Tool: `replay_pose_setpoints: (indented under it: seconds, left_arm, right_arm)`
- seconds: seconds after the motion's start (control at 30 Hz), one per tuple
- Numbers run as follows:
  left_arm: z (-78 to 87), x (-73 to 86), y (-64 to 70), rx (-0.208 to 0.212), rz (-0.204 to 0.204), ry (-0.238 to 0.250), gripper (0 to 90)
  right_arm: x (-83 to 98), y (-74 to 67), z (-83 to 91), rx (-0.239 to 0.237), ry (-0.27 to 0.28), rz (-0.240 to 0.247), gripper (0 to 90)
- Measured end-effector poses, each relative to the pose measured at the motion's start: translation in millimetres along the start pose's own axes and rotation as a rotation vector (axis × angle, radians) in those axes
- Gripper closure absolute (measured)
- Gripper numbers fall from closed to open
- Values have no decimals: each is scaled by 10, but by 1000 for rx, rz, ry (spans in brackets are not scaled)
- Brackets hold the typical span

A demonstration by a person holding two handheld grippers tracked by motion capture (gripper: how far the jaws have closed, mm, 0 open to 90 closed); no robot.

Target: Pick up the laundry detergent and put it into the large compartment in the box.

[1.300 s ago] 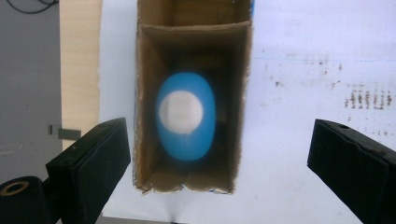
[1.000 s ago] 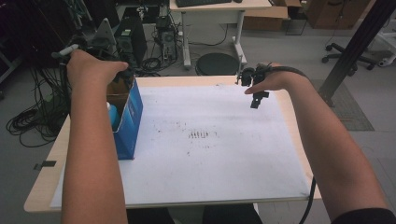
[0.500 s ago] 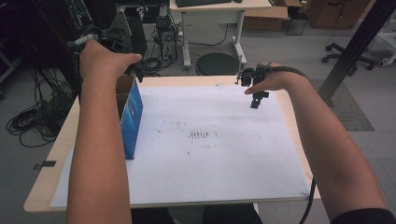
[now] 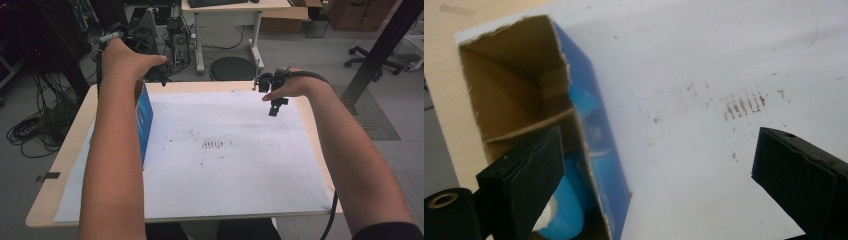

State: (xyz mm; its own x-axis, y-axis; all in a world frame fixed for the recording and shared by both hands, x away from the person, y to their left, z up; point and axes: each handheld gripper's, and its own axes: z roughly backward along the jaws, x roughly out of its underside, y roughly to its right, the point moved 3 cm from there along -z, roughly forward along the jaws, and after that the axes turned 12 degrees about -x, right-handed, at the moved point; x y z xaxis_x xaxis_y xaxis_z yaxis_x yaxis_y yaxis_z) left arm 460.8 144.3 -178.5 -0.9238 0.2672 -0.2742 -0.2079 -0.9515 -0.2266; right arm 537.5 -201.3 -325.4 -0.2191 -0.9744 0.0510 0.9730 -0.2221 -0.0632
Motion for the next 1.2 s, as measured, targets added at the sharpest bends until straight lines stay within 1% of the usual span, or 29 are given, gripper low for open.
replay_pose_setpoints:
  seconds: [0.1, 0.13, 0.17, 0.2, 0.23, 0.27, 0.3, 0.33, 0.4, 0.47, 0.57, 0.67, 0.7, 0.73, 0.77, 0.8, 0.83, 0.87, 0.9, 0.93, 1.0, 1.1, 1.2]
  left_arm:
    - [-22, -27, 68, 20, -48, 2, 76]
    - [-28, -34, 93, 21, -66, 1, 75]
    - [-42, -56, 143, 15, -106, 4, 76]
    - [-42, -56, 143, 15, -106, 4, 77]
    - [-46, -65, 164, 14, -120, 7, 77]
    - [-57, -79, 203, 18, -143, 10, 77]
    - [-57, -79, 203, 18, -143, 10, 77]
    - [-62, -85, 220, 19, -160, 10, 77]
    - [-76, -94, 249, 19, -174, 10, 78]
    - [-106, -106, 298, 18, -213, 3, 78]
    - [-119, -116, 324, 17, -224, 0, 78]
    - [-140, -136, 381, 20, -253, -2, 78]
    - [-149, -143, 402, 17, -266, -3, 79]
    - [-167, -158, 448, 19, -290, -1, 79]
    - [-167, -158, 448, 19, -290, -1, 78]
    - [-194, -171, 503, 25, -308, -1, 78]
    - [-194, -171, 503, 25, -308, -1, 78]
    - [-206, -180, 530, 28, -321, 0, 78]
    - [-226, -191, 589, 47, -359, 7, 77]
    - [-226, -191, 589, 47, -359, 7, 78]
    - [-238, -197, 628, 59, -399, 9, 78]
    - [-265, -205, 668, 61, -429, 8, 77]
    - [-291, -215, 679, 54, -447, 11, 78]
  right_arm:
    - [5, 3, 0, 1, 0, -3, 33]
    - [6, 4, -2, 1, -1, -3, 33]
    - [9, 6, -6, 1, -4, -4, 33]
    - [9, 6, -6, 1, -4, -4, 33]
    - [12, 7, -8, 0, -5, -5, 33]
    - [13, 6, -8, 0, -5, -6, 33]
    - [13, 6, -8, 0, -5, -6, 33]
    - [13, 5, -5, 0, -6, -6, 33]
    - [13, 4, -1, -2, -3, -6, 33]
    - [9, 4, 1, -3, -2, -5, 33]
    - [4, 4, -4, -3, -3, -5, 33]
    - [-6, 2, -15, -3, -7, -4, 33]
    - [-11, 3, -15, -3, -8, -1, 33]
    - [-20, -1, -17, -3, -7, 2, 33]
    - [-20, -1, -17, -3, -7, 2, 33]
    - [-29, -4, -15, -4, -6, 6, 33]
    - [-29, -4, -15, -4, -6, 6, 33]
    - [-33, -5, -15, -5, -6, 7, 33]
    - [-37, -4, -15, -5, -4, 7, 33]
    - [-37, -4, -15, -5, -4, 7, 33]
    - [-37, -6, -18, -8, -5, 6, 33]
    - [-35, -6, -18, -11, -4, 7, 33]
    - [-30, -1, -14, -9, -4, 6, 33]
